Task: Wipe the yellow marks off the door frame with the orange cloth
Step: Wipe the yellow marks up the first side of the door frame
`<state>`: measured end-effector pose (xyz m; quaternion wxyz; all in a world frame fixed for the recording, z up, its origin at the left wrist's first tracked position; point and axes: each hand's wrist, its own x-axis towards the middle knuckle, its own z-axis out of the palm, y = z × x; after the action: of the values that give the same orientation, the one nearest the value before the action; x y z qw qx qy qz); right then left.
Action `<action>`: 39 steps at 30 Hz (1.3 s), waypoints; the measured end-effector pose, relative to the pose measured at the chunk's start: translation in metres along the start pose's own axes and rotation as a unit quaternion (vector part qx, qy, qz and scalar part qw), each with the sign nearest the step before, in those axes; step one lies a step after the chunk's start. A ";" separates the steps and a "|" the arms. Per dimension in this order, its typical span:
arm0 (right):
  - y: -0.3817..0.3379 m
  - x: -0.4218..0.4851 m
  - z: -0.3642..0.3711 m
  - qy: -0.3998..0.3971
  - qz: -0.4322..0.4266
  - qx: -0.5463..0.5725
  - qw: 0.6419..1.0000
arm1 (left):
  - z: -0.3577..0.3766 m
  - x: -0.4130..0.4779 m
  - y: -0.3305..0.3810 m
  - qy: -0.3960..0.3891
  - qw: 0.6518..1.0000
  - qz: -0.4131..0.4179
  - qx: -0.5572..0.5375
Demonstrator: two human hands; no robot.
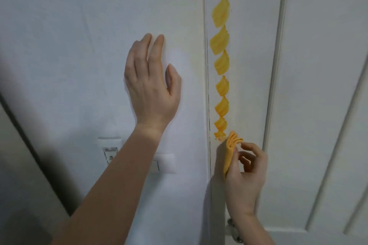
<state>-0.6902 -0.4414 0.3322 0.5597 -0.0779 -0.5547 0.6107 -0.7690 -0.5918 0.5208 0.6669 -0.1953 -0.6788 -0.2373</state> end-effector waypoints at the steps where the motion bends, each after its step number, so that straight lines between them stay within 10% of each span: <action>1: 0.000 -0.004 0.005 0.012 0.008 0.014 1.000 | 0.001 -0.001 0.000 0.003 1.000 0.006 0.005; 39: -0.037 0.013 0.049 0.001 0.038 0.106 0.994 | 0.002 -0.004 -0.010 -0.007 1.000 0.003 0.005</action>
<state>-0.7080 -0.4688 0.3852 0.5417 -0.0399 -0.4833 0.6865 -0.7762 -0.5984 0.5160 0.6637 -0.1952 -0.6842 -0.2307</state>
